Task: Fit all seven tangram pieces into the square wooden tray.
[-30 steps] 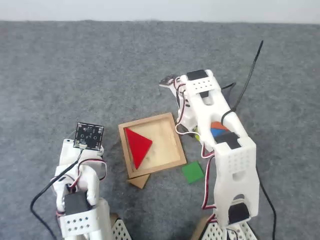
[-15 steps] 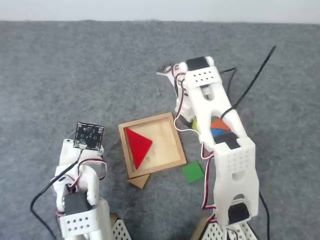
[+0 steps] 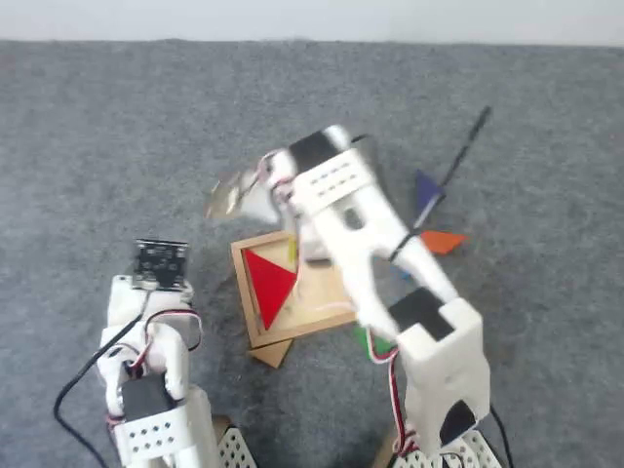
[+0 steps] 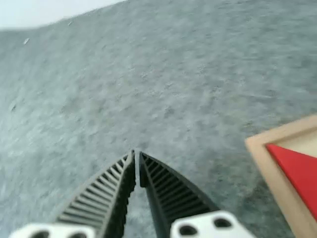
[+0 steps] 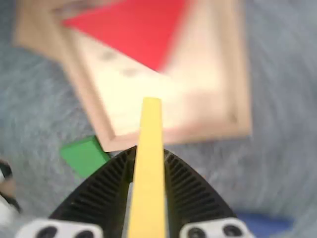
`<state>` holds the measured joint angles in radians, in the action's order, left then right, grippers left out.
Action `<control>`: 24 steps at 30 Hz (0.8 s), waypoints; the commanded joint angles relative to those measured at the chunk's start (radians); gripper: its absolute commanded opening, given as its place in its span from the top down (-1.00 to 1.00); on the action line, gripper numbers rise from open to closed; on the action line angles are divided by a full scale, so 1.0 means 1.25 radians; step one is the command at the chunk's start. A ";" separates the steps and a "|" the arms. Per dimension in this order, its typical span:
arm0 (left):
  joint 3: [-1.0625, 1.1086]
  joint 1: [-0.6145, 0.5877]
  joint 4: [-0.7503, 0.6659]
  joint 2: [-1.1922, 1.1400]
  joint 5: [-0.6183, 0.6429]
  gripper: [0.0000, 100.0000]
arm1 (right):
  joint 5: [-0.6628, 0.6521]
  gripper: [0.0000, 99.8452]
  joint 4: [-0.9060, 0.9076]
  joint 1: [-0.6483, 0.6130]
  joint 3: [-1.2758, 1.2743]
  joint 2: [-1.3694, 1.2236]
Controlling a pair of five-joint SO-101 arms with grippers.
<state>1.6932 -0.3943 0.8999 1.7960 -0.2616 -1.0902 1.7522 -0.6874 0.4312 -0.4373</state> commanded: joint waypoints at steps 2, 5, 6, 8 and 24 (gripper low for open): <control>-0.034 -0.065 -0.043 0.012 0.071 0.97 | -0.106 0.99 -0.057 -0.025 0.010 0.003; -0.033 -0.091 -0.056 0.012 0.103 0.97 | -0.133 0.99 -0.050 -0.029 0.010 -0.060; -0.034 -0.092 -0.056 0.012 0.106 0.97 | -0.141 0.99 -0.040 -0.031 0.010 -0.074; -0.034 -0.091 -0.061 0.012 0.104 0.97 | -0.162 0.99 -0.026 -0.031 0.010 -0.094; -0.030 -0.086 -0.061 0.012 0.101 0.97 | -0.238 0.35 -0.044 -0.020 0.012 -0.099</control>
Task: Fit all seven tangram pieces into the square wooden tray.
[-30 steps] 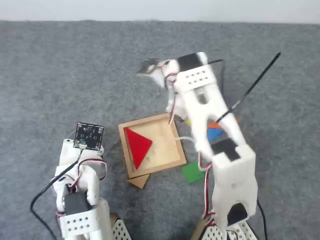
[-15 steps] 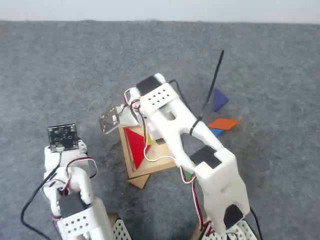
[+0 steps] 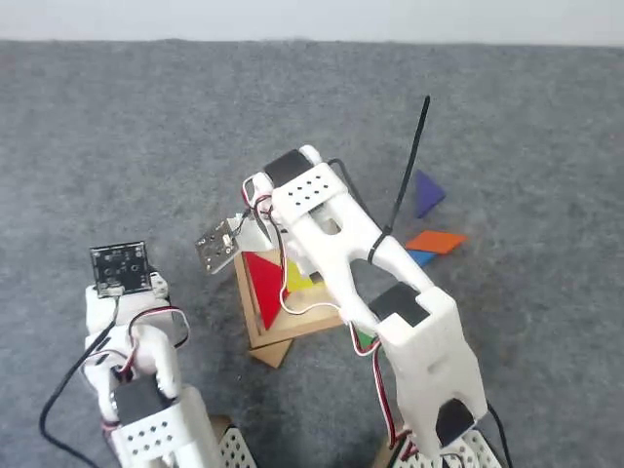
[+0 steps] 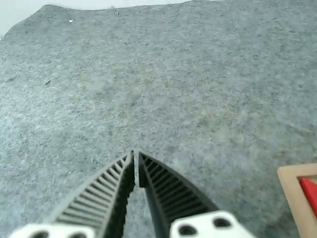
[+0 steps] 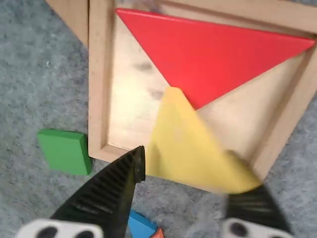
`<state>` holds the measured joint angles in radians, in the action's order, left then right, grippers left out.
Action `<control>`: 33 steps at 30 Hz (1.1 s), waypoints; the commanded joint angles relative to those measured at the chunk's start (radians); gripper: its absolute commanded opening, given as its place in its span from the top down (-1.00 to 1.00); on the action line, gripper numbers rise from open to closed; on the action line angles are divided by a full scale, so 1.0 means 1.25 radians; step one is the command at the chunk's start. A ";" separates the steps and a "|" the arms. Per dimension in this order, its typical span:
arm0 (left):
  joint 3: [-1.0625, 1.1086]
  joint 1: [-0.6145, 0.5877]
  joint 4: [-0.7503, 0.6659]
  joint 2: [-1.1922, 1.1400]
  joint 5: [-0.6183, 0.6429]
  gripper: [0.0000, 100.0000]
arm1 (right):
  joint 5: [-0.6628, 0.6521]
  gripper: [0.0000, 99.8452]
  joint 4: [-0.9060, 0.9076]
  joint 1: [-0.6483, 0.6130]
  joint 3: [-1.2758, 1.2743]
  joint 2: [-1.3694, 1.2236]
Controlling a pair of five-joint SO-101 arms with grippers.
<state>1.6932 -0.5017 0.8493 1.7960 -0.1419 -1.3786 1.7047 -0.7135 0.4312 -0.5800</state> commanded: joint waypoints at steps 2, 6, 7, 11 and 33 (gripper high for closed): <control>-0.030 0.000 -0.021 0.012 0.005 0.97 | 0.006 0.38 -0.028 0.006 0.016 0.014; -0.030 0.000 -0.021 0.012 0.005 0.97 | 0.061 0.43 -0.061 0.019 0.025 0.029; -0.030 0.000 -0.021 0.012 0.005 0.97 | 0.085 0.44 -0.064 0.019 0.025 0.036; -0.029 0.000 -0.021 0.012 0.005 0.97 | 0.180 0.44 -0.050 0.021 0.023 0.096; -0.030 0.000 -0.018 0.012 0.005 0.97 | 0.484 0.44 -0.568 0.058 -0.930 0.800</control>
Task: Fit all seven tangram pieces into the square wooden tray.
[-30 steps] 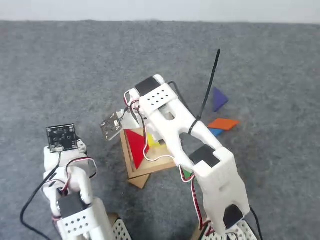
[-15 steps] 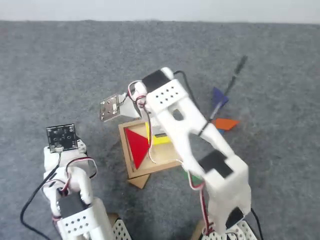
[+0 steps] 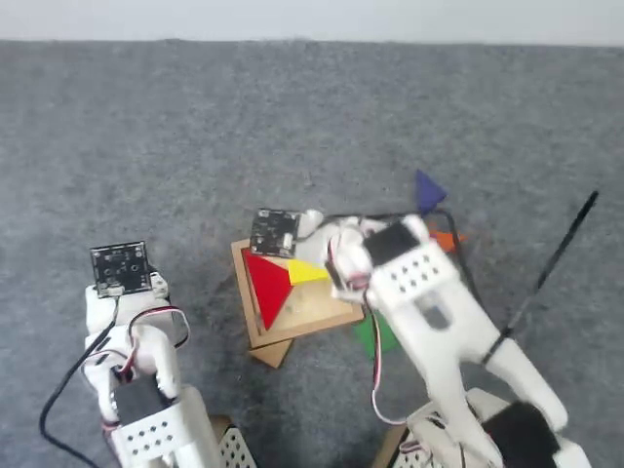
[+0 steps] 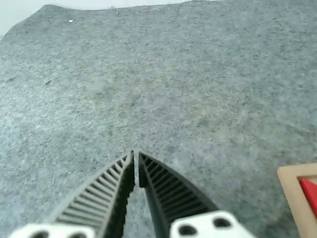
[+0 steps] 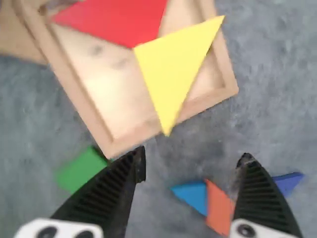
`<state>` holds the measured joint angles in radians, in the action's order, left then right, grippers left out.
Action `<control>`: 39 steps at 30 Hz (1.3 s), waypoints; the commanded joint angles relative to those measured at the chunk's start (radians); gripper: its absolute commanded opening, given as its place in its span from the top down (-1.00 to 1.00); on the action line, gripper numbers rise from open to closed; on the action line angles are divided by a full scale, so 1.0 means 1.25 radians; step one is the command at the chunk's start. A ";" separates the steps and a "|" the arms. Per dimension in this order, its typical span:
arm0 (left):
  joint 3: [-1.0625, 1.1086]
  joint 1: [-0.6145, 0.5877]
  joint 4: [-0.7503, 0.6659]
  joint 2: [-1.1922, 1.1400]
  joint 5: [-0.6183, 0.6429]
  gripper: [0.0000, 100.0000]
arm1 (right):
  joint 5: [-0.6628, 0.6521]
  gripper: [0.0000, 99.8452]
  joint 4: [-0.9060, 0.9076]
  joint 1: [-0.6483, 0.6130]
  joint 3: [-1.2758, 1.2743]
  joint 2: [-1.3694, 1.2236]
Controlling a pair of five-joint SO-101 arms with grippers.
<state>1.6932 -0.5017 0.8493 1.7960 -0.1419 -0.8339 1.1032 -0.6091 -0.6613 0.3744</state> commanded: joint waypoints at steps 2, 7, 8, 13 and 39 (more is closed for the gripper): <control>-0.030 0.000 -0.018 0.012 0.005 0.97 | 0.063 0.44 -0.129 -0.042 -0.069 -0.010; -0.030 -0.001 -0.020 0.012 0.005 0.97 | 0.068 0.44 -0.282 -0.015 -0.059 -0.191; -0.030 -0.001 -0.020 0.012 0.005 0.97 | 0.068 0.44 -0.292 -0.001 -0.043 -0.223; -0.030 -0.001 -0.020 0.012 0.005 0.97 | 0.066 0.44 -0.206 0.034 0.086 -0.327; -0.029 -0.001 -0.020 0.012 0.005 0.97 | -0.130 0.44 -0.164 0.104 0.368 -0.456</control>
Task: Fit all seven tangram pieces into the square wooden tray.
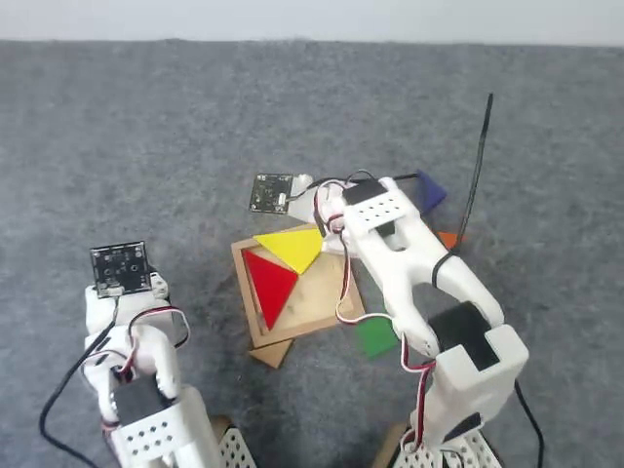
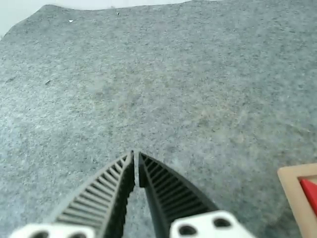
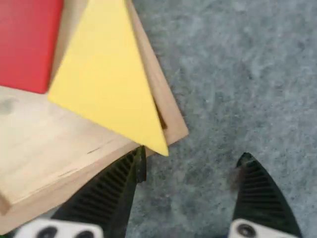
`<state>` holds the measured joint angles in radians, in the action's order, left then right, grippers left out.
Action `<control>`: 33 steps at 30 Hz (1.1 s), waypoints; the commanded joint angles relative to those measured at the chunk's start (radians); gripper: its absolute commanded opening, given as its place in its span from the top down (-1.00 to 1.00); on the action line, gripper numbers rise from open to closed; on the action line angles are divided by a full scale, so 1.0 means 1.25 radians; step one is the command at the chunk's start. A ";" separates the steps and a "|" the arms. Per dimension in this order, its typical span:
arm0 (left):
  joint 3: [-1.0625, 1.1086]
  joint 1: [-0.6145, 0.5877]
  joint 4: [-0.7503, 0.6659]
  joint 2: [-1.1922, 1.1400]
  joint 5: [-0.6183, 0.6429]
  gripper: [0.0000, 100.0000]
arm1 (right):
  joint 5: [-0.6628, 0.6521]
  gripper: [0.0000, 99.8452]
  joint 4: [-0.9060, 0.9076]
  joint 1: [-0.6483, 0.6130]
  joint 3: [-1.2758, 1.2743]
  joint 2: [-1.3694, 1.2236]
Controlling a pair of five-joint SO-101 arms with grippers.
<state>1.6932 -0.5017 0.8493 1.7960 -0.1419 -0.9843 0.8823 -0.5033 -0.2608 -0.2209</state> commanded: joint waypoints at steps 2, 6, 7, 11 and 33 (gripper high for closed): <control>-0.029 -0.001 -0.020 0.012 0.005 0.97 | -0.012 0.44 0.053 0.021 0.054 0.037; -0.029 0.000 -0.020 0.012 0.005 0.97 | 0.000 0.44 0.101 0.008 0.059 0.096; -0.029 0.000 -0.020 0.012 0.005 0.97 | 0.018 0.44 0.101 -0.003 0.061 0.104; -0.029 0.000 -0.020 0.012 0.005 0.97 | 0.097 0.44 0.031 -0.055 0.063 0.091; -0.029 0.000 -0.020 0.012 0.005 0.97 | 0.177 0.44 0.041 -0.147 0.183 -0.125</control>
<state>1.6932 -0.5017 0.8493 1.7960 -0.1419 -0.7388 0.9037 -0.7288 -0.0568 -0.3989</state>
